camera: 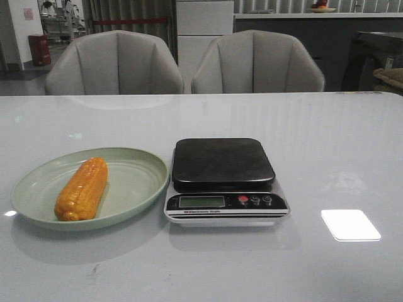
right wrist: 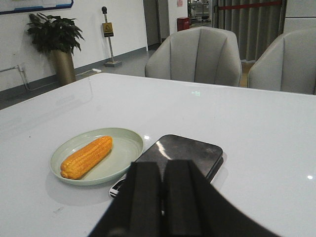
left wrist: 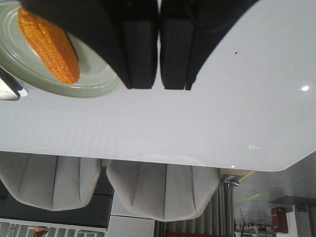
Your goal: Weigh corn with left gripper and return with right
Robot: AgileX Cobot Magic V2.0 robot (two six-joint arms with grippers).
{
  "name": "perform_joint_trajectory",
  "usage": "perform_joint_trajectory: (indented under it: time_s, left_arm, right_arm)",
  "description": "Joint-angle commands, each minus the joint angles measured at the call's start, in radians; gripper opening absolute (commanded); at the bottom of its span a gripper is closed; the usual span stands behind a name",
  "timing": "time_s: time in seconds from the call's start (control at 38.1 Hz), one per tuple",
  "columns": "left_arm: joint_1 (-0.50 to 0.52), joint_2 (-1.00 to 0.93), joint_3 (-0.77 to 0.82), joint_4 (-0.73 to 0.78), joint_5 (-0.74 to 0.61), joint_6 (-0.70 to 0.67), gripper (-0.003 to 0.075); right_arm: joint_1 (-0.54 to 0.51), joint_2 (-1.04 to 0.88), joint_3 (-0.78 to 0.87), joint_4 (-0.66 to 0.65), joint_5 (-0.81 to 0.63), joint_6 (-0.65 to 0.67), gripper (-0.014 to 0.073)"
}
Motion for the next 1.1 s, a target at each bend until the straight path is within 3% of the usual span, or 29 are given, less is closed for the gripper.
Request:
perform_joint_trajectory:
  time_s: [0.0,0.24,0.5,0.6,1.08]
  left_arm:
    - [-0.002,-0.023,0.031,-0.006,-0.084,-0.002,0.0125]
    - [-0.002,-0.023,0.031,-0.006,-0.084,-0.002,0.0125]
    - [-0.002,-0.023,0.031,-0.006,-0.084,-0.002,0.0125]
    - [-0.002,-0.023,0.031,-0.006,-0.084,-0.002,0.0125]
    - [-0.002,-0.021,0.031,-0.006,-0.084,-0.002,0.0125]
  right_arm:
    - [-0.005,0.007,-0.028,-0.013,-0.083,-0.009,0.0165]
    - [-0.035,0.007,-0.004,-0.013,-0.084,-0.009,0.0165]
    - [-0.346,-0.057,0.068,-0.011,-0.084,-0.009,0.0165]
    - [-0.417,-0.160,0.116,-0.011,-0.084,-0.009,0.0165]
    - [-0.430,-0.218,0.173,-0.011,-0.069,-0.009,0.0165]
